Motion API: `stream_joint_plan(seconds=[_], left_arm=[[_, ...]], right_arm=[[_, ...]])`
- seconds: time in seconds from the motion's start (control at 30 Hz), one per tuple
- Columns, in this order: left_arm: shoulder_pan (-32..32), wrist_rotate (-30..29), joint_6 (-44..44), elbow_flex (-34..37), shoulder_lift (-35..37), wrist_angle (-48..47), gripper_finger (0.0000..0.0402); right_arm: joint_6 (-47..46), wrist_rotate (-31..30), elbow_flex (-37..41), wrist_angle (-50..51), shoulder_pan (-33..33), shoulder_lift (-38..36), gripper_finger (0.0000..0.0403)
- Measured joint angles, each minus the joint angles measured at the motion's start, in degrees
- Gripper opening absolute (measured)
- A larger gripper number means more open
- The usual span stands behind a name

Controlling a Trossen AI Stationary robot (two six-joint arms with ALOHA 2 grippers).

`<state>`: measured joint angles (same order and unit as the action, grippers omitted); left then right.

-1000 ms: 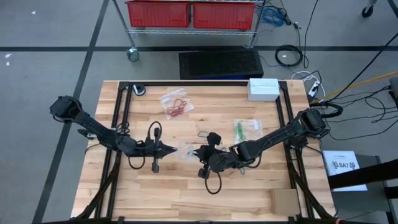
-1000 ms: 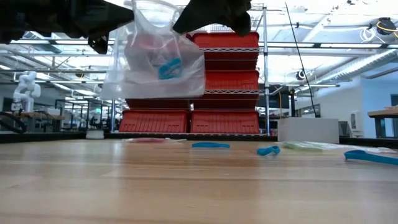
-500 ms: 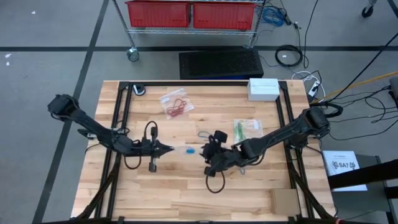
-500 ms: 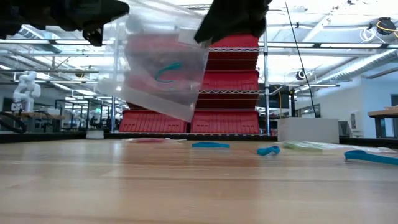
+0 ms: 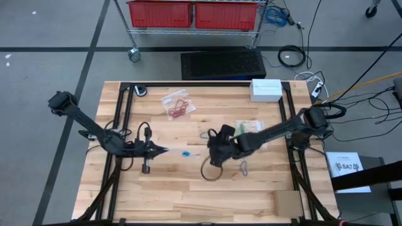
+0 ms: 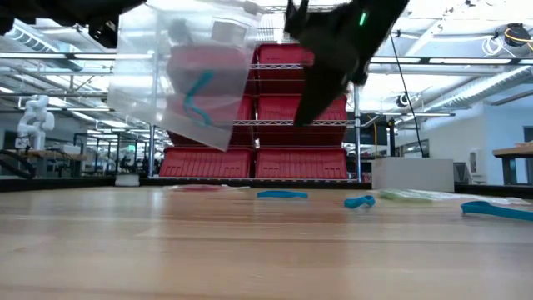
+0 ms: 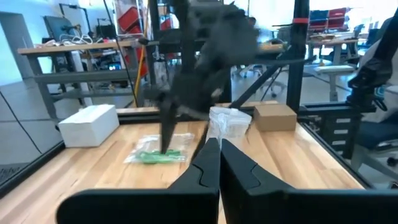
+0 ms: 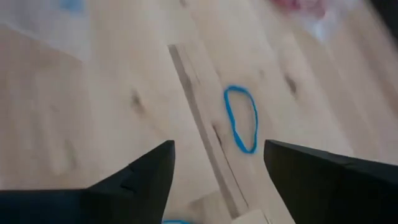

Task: Sort rubber bands
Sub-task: Put the top blue rubber band into the zip bag

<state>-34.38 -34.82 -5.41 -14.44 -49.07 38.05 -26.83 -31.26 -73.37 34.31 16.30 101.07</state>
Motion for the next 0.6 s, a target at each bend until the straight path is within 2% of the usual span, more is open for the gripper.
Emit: stream_joint_plan(seconds=[0.13,0.27,0.47,0.6], left_arm=[[-1.07,-0.21,0.00,0.00,2.26,-2.74,0.0000],[-1.64,-0.21,-0.03,0.00,2.68,-3.37,0.0000],[-1.67,-0.20,0.00,0.00,2.68,-4.36,0.0000],[-1.67,-0.15,0.00,0.00,2.68,-4.34,0.0000]], right_arm=[[3.24,7.63,5.17,-7.02,-5.60,1.72,0.0242],[6.72,12.41,11.34,-14.99,-10.78,2.02,0.0242],[13.54,16.53,17.08,-22.91,-15.79,2.05,0.0242],[15.52,16.73,19.32,-27.84,-17.68,2.21,0.0242]])
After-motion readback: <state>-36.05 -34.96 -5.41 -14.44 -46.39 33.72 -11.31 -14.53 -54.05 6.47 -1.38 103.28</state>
